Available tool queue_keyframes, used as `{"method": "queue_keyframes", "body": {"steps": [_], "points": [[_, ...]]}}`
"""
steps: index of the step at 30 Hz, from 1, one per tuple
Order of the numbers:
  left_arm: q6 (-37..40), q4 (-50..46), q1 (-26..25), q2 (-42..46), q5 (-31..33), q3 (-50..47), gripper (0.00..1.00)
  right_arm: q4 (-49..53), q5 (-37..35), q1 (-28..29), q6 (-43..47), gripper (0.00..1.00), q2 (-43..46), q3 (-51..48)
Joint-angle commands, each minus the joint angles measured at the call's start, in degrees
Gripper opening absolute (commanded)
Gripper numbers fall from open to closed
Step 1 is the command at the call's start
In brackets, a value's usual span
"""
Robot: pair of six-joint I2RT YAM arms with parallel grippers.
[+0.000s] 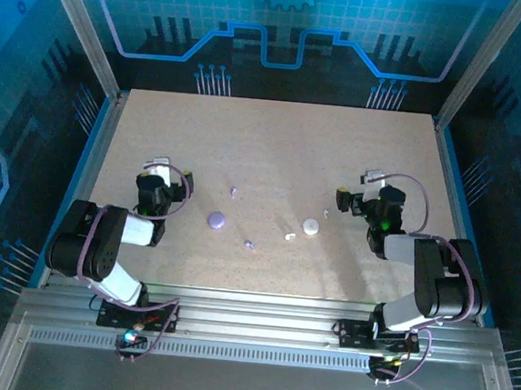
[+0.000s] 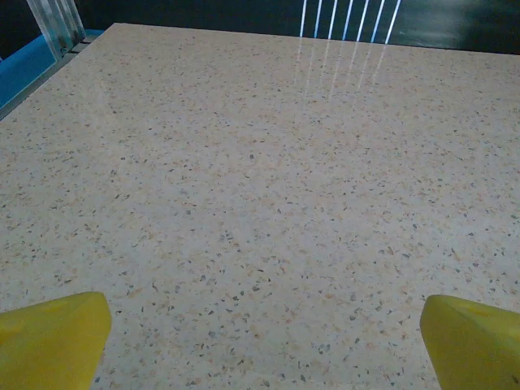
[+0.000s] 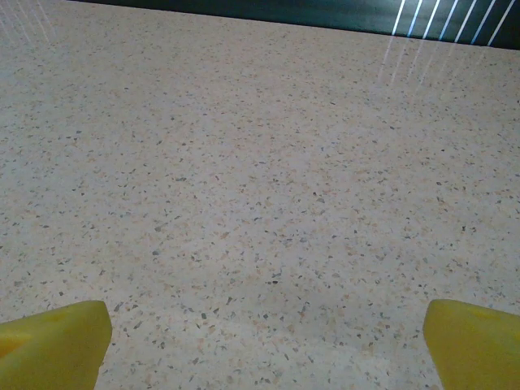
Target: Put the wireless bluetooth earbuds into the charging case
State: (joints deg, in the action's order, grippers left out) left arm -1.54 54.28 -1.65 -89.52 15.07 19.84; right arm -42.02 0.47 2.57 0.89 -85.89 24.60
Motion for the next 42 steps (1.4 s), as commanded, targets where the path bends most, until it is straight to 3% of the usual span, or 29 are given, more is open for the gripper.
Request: {"method": "queue_keyframes", "body": {"steps": [1, 37, 42], "points": [[-0.05, 0.39, 0.07, 0.67, -1.27, 1.08, 0.99, -0.26, -0.13, -0.16, -0.23, 1.0, -0.33, 0.71], [-0.04, 0.75, 0.03, 0.77, -1.19, 0.92, 0.99, -0.15, -0.44, -0.17, -0.25, 1.0, -0.27, 0.73], [-0.13, 0.43, 0.07, 3.9, -0.98, -0.27, 0.99, 13.57, -1.86, -0.2, -0.58, 1.0, 2.73, 7.19]]}}
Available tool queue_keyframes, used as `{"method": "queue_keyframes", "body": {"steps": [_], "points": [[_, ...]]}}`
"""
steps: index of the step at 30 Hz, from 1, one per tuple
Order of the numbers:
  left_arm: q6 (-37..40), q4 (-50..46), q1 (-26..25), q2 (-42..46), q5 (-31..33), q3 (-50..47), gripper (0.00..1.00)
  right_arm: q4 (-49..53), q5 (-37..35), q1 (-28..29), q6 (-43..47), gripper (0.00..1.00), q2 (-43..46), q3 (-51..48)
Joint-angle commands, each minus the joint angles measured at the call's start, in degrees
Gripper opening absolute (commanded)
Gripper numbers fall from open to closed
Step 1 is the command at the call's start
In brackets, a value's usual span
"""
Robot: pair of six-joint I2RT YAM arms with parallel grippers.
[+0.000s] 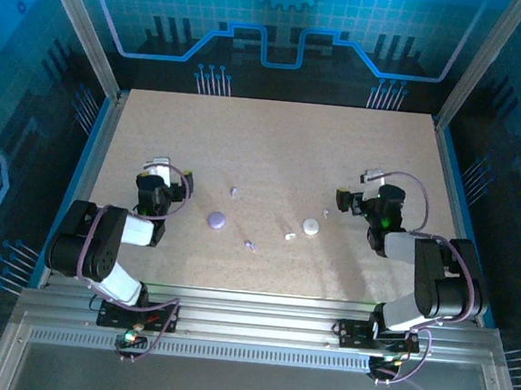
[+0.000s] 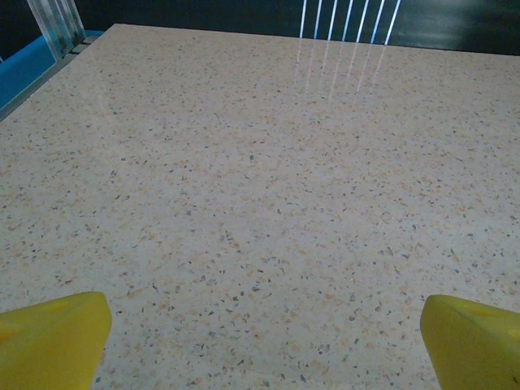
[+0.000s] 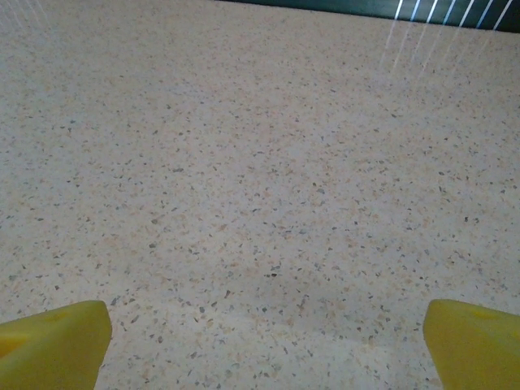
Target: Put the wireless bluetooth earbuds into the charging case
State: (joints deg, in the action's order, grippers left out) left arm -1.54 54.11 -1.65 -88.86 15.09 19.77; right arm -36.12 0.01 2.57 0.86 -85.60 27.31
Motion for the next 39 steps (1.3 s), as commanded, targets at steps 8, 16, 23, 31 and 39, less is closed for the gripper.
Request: {"method": "queue_keyframes", "body": {"steps": [8, 16, 23, 31, 39], "points": [[-1.86, -18.18, -0.17, 19.82, -2.3, 3.21, 0.99, 29.59, 0.12, 0.06, -0.86, 1.0, 13.4, 10.67], [-3.12, -48.88, -7.02, 27.37, -2.5, 16.79, 0.99, 57.26, 0.31, 3.22, -9.46, 1.0, 20.45, 20.99], [-3.08, -65.27, -15.49, 23.47, -0.36, 25.59, 0.99, 77.03, -1.35, 10.76, -10.51, 1.0, 16.54, 30.89], [-8.3, -72.83, -16.02, 20.68, -0.61, 29.51, 0.99, 92.25, -2.9, 19.56, -15.61, 0.93, 4.88, 39.93], [-8.19, -76.33, -16.02, 20.04, -2.5, 30.95, 0.97, 95.18, -0.85, 23.95, -18.57, 0.76, -7.38, 45.49]]}}
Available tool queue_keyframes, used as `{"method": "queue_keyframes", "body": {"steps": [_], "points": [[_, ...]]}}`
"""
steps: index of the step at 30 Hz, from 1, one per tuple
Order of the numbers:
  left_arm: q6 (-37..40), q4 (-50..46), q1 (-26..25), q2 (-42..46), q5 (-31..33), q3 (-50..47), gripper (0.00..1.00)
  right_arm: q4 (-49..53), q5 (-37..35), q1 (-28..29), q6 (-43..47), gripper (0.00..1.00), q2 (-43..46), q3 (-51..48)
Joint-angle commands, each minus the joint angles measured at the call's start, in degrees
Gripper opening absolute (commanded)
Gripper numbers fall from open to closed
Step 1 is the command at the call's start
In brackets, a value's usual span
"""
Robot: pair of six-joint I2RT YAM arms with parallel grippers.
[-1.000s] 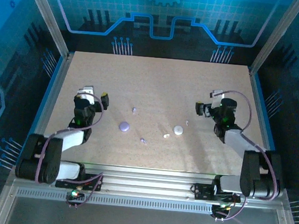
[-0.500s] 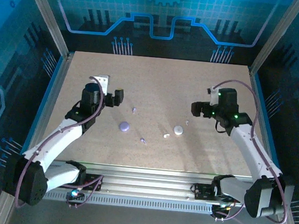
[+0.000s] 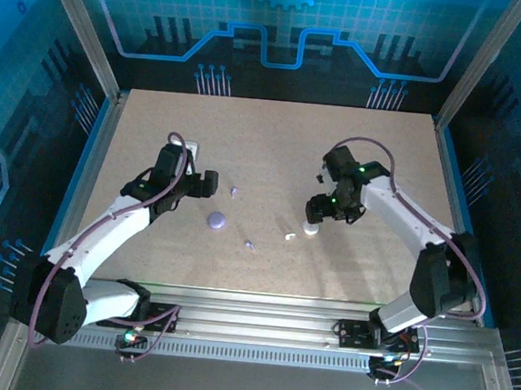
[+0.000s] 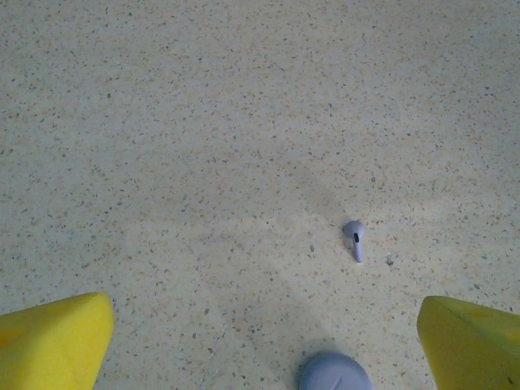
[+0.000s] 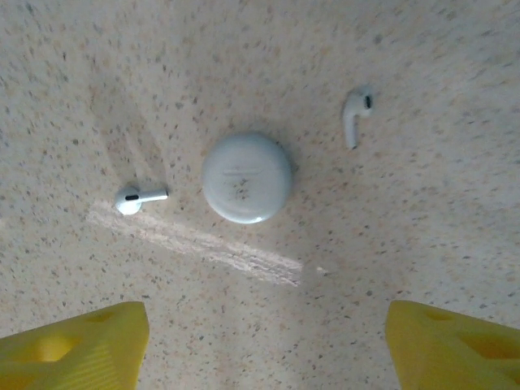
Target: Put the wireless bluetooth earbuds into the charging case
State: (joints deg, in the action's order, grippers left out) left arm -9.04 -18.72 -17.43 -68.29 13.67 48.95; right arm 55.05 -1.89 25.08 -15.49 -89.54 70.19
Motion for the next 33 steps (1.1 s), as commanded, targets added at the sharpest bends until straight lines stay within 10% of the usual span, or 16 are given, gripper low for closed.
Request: {"method": "queue_keyframes", "body": {"steps": [1, 33], "points": [[-0.51, -3.63, -0.24, -0.61, -1.17, 1.76, 0.98, 4.0, 1.11, 1.54, -2.32, 0.76, -4.5, 2.98], [-2.05, -4.76, -0.17, -2.47, -5.26, 3.17, 0.97, 2.69, 3.84, 1.94, -2.4, 0.67, -24.65, 10.75]]}}
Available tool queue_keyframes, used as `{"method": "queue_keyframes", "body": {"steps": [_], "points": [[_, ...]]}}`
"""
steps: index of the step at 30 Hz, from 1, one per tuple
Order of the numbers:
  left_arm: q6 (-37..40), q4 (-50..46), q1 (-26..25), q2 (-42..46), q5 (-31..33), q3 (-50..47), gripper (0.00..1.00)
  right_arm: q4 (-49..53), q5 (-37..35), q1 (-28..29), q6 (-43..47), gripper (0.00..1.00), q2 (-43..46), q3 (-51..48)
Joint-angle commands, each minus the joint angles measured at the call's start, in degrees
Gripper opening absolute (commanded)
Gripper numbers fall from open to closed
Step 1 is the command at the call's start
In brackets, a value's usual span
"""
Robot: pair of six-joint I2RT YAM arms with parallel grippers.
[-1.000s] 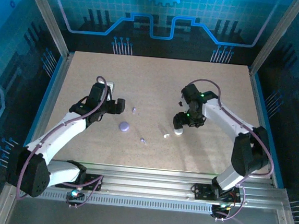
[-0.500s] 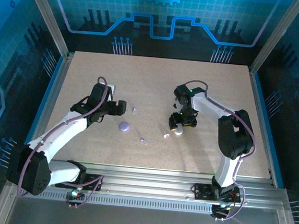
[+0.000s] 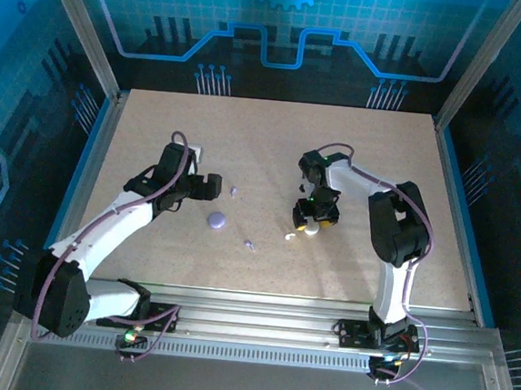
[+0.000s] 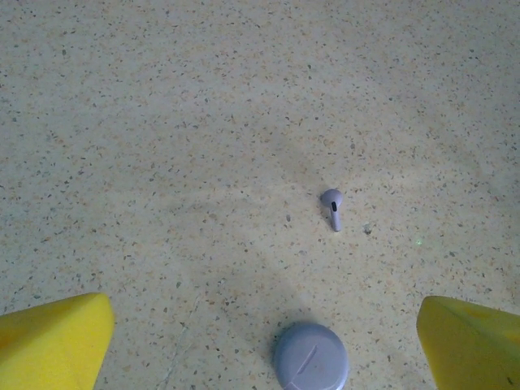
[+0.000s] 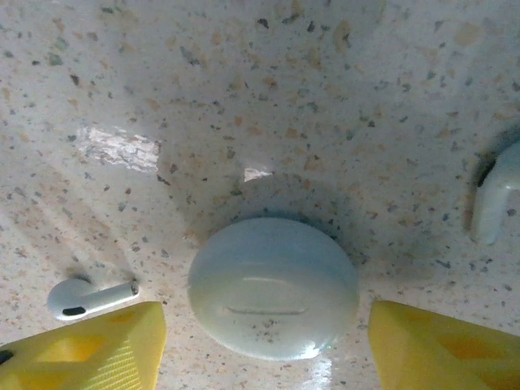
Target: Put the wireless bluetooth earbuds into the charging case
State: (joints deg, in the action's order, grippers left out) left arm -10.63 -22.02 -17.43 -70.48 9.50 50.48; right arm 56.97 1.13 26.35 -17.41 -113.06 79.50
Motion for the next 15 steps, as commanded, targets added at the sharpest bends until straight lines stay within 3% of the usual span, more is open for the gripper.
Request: {"method": "queue_keyframes", "body": {"steps": [1, 15], "points": [[-0.48, -1.45, -0.23, -0.19, -1.13, 1.6, 0.97, 0.77, 0.61, 0.68, -0.49, 0.66, -1.31, 1.51], [-0.81, -1.92, -0.31, 0.29, -1.73, 1.15, 0.97, 0.15, -1.25, 0.71, -0.38, 0.58, -3.53, 2.51]]}}
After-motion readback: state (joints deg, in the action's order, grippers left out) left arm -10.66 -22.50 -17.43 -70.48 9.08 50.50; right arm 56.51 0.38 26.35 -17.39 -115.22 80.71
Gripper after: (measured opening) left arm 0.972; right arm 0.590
